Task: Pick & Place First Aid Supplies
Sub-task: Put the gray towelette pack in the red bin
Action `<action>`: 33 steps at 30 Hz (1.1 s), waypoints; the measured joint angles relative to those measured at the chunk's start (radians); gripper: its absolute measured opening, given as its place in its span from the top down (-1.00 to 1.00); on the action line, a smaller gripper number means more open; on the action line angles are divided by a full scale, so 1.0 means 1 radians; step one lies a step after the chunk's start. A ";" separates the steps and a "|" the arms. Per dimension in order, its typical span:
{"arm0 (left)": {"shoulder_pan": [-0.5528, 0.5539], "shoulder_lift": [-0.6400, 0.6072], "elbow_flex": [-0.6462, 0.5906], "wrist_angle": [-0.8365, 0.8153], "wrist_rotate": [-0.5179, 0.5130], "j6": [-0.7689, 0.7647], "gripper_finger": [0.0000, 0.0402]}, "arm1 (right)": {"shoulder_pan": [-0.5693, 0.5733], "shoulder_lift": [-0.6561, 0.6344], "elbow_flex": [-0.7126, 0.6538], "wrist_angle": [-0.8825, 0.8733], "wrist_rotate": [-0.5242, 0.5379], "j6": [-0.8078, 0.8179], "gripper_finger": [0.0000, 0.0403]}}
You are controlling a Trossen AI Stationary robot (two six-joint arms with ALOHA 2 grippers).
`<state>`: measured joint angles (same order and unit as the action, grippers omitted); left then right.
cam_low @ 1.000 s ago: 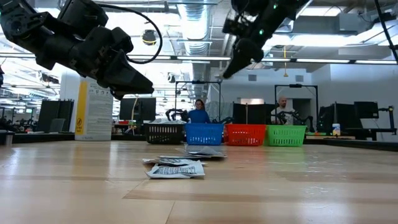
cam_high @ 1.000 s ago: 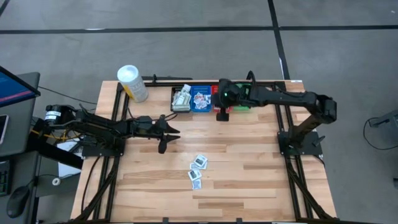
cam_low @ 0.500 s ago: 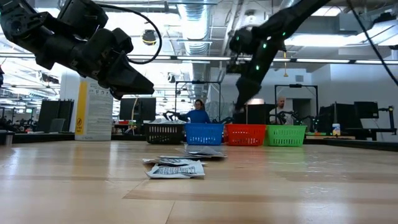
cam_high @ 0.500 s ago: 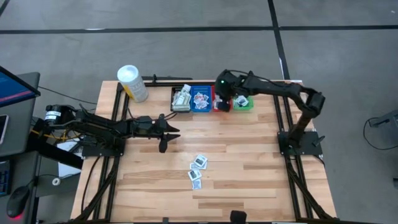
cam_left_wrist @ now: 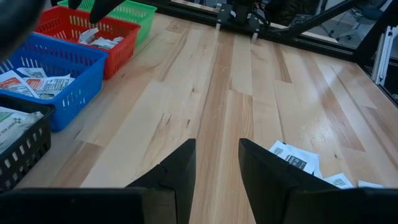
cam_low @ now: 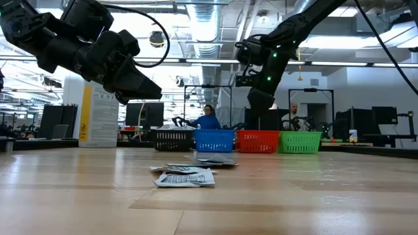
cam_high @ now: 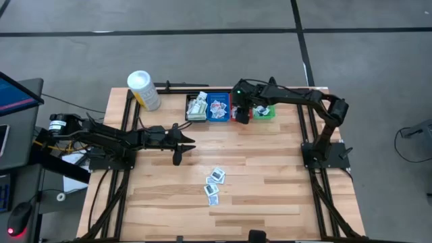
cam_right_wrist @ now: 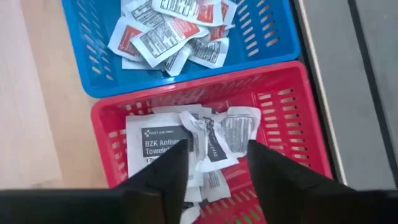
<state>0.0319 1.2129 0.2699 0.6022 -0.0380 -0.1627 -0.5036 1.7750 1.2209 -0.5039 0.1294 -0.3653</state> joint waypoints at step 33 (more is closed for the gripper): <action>-0.054 0.000 -0.004 0.006 0.000 -0.003 0.40 | 0.567 -0.015 0.001 0.162 -0.234 -0.006 0.08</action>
<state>-0.0226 1.2133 0.2661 0.6083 -0.0378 -0.1661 0.0632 1.7597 1.2216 -0.3424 -0.1043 -0.3713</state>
